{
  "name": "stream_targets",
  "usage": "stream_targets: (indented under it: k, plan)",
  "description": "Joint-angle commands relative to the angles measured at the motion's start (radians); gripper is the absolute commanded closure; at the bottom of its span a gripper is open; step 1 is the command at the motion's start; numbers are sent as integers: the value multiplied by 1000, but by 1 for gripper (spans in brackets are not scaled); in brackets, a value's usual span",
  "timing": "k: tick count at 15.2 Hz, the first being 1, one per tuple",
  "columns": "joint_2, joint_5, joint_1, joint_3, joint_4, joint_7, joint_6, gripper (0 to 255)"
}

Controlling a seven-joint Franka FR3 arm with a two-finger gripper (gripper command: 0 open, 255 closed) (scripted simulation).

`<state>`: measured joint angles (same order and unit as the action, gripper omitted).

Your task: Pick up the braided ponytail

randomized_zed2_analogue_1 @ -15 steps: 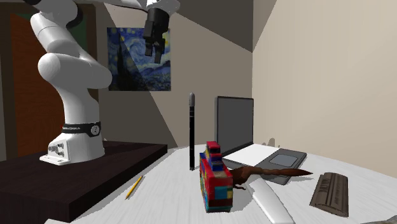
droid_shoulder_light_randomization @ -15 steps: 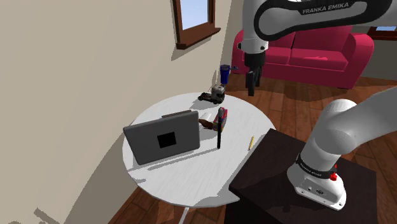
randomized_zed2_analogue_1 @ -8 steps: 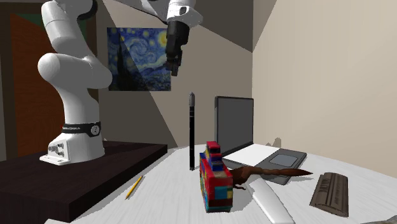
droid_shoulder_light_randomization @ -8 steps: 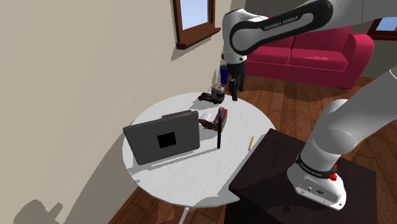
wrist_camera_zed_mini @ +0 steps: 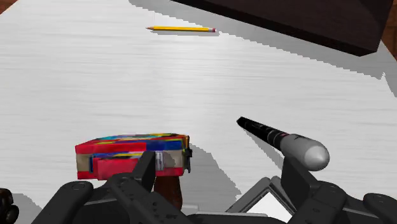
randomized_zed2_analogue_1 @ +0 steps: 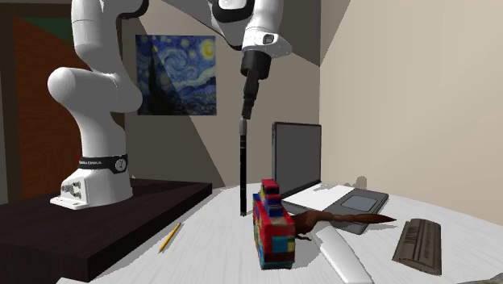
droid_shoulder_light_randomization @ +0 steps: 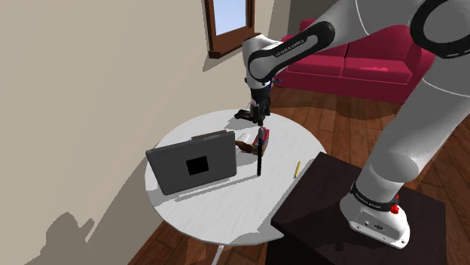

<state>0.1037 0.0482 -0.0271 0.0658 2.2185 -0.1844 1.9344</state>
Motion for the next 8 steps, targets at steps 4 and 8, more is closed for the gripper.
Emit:
stream_targets:
  k: [4,8]
  plan:
    - [-201,26,-1,0,-135,-7,52,0]
    - [-364,47,2,-2,-267,-12,73,0]
